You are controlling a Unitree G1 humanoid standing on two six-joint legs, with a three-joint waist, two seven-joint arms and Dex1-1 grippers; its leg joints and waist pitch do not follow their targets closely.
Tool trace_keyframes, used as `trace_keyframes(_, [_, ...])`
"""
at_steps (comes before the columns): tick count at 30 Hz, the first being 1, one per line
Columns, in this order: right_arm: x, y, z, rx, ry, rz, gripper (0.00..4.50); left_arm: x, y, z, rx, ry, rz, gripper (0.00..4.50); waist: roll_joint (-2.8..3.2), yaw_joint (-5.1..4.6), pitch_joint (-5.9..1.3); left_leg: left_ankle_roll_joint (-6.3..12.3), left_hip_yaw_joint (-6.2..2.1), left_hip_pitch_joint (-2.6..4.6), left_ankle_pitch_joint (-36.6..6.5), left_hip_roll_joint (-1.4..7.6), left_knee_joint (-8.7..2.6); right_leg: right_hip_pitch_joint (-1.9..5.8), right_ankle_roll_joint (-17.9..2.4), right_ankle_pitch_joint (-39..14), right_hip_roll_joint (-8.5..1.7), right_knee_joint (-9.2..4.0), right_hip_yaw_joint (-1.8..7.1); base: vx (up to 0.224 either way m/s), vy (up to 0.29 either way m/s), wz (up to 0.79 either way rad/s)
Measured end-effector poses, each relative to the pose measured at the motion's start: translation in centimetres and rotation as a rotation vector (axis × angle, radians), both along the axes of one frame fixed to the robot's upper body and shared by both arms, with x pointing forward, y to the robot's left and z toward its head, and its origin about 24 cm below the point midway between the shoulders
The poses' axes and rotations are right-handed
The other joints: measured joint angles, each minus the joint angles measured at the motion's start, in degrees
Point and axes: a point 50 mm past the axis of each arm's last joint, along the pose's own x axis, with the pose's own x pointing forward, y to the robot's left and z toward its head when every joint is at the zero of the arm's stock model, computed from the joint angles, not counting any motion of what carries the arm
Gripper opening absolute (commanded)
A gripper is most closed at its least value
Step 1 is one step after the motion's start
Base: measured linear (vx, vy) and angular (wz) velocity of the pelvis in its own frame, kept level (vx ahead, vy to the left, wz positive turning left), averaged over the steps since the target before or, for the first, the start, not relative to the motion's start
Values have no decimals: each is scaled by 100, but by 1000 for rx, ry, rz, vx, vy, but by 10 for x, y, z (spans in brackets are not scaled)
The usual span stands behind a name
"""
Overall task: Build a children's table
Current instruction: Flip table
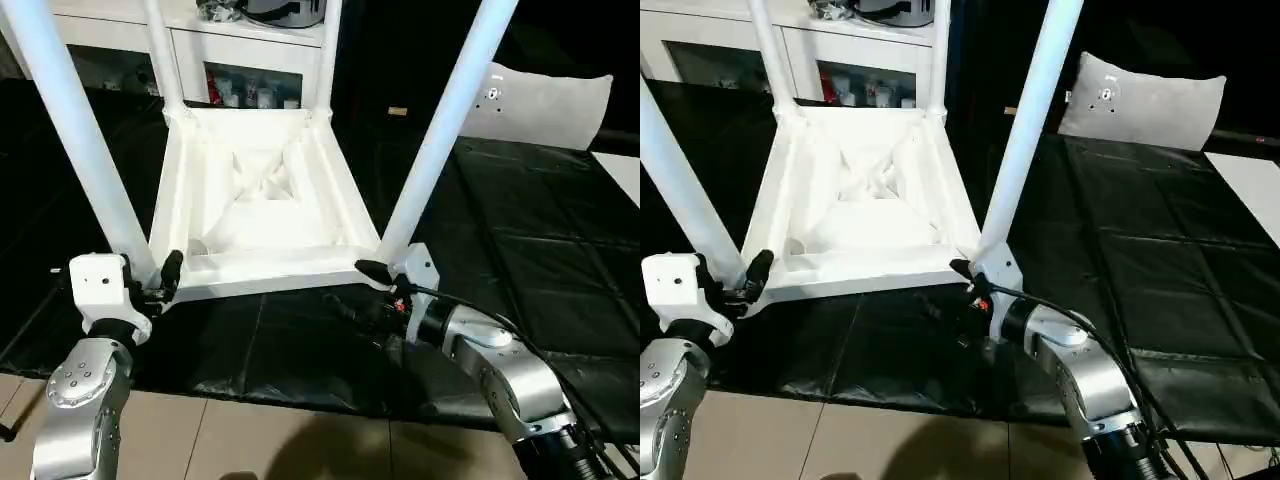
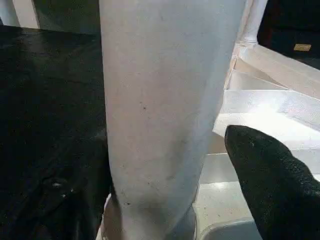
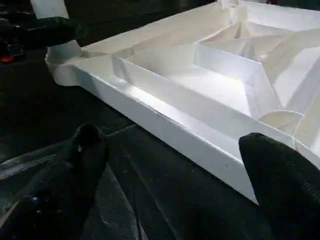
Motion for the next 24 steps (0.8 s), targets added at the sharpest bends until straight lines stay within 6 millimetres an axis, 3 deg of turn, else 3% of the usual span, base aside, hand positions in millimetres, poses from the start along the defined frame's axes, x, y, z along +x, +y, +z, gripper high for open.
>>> trace_keyframes(24, [-1,3,1,19,-17,42,450,-1,6,1,19,6,-15,361,0,-6,0,0,0,0,0,0,0,0,0,0,0,0,0,0,0,0])
